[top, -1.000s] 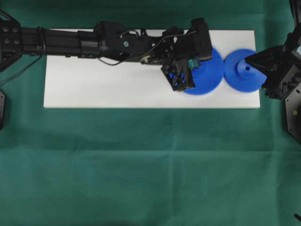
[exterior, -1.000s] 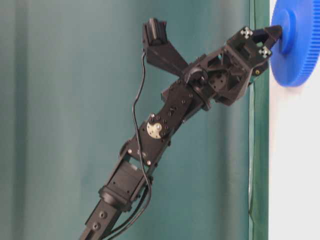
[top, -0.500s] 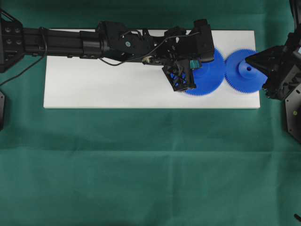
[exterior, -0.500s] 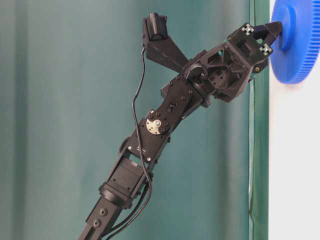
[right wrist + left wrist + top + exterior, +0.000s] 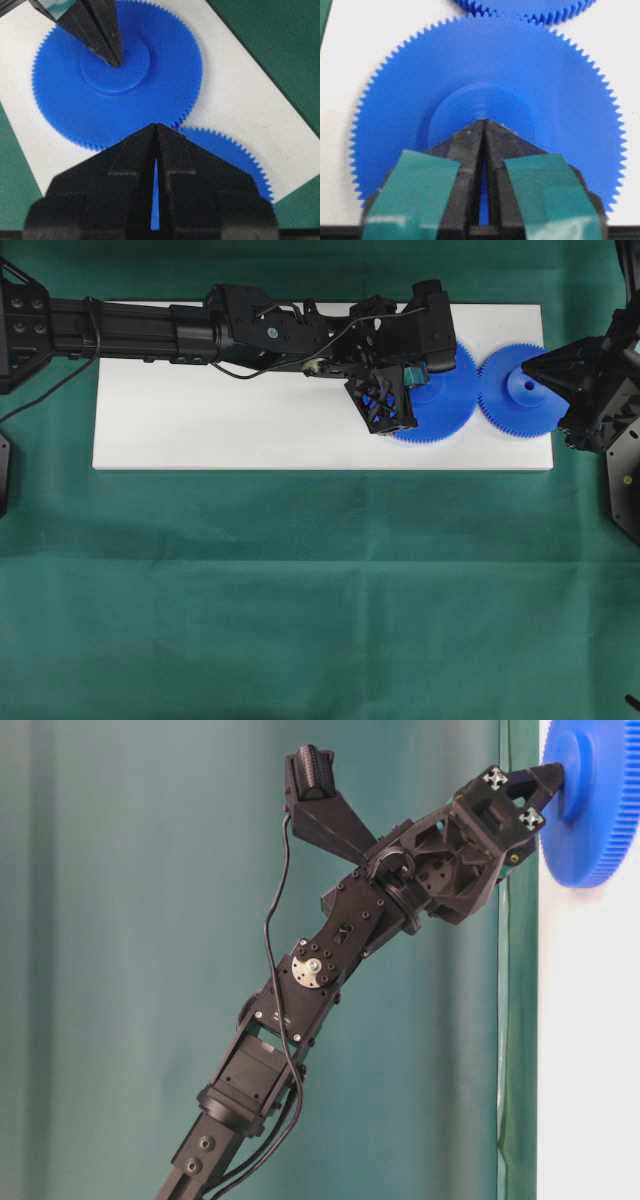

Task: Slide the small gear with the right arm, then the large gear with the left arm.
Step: 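Slide the large blue gear back left to its start spot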

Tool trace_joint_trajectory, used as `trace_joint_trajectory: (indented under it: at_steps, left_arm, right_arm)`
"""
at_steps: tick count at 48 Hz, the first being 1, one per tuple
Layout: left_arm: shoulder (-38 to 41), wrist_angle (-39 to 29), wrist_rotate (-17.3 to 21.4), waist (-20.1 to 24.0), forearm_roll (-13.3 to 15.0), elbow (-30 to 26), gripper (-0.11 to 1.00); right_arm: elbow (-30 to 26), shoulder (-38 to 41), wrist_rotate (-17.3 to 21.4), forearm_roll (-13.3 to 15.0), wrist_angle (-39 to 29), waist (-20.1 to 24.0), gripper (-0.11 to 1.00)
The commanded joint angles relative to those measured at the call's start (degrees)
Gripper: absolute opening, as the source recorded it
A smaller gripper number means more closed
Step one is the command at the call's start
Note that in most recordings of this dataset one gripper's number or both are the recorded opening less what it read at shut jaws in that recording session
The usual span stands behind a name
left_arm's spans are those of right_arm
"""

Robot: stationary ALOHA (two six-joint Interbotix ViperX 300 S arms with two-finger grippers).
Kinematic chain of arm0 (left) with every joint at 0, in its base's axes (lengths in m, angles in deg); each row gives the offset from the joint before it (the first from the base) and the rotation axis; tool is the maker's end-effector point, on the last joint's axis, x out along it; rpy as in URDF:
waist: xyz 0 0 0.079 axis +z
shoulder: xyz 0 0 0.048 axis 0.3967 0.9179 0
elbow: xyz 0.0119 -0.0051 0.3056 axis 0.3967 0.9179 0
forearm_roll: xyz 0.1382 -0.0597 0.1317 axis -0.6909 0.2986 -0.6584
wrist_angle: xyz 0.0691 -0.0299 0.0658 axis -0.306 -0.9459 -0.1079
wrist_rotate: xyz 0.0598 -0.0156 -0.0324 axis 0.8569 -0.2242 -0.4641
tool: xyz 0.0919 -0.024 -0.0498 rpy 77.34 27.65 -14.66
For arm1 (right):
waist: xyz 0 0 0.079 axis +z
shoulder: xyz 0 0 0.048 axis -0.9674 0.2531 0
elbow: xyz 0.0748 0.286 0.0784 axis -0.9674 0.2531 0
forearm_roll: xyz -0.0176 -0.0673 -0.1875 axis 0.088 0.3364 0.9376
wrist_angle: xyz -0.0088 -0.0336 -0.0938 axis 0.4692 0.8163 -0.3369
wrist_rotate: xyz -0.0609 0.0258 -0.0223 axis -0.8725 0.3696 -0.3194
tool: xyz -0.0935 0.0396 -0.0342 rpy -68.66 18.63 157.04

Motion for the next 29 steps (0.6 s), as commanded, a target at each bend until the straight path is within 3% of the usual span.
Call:
trace_joint_trajectory:
  at_steps: [1,9,17,29]
  left_arm:
    - [-0.4,-0.7,0.1,-0.7,-0.1,0.4,0.00]
    - [-3.0,-1.5,0.1,-0.2,-0.1,4.7,0.00]
    - [-9.5,-0.3,-0.6,2.3,0.0,16.4,0.00]
    - [-21.0,7.8,-4.0,5.7,0.1,36.4,0.00]
  right_arm:
    - [-0.6,0.1,0.0,0.2,0.4,0.1,0.50]
    - [-0.6,0.1,0.0,0.2,0.4,0.1,0.50]
    - [-0.6,0.1,0.1,0.2,0.3,0.1,0.50]
    - [-0.6,0.1,0.1,0.2,0.4,0.1,0.50]
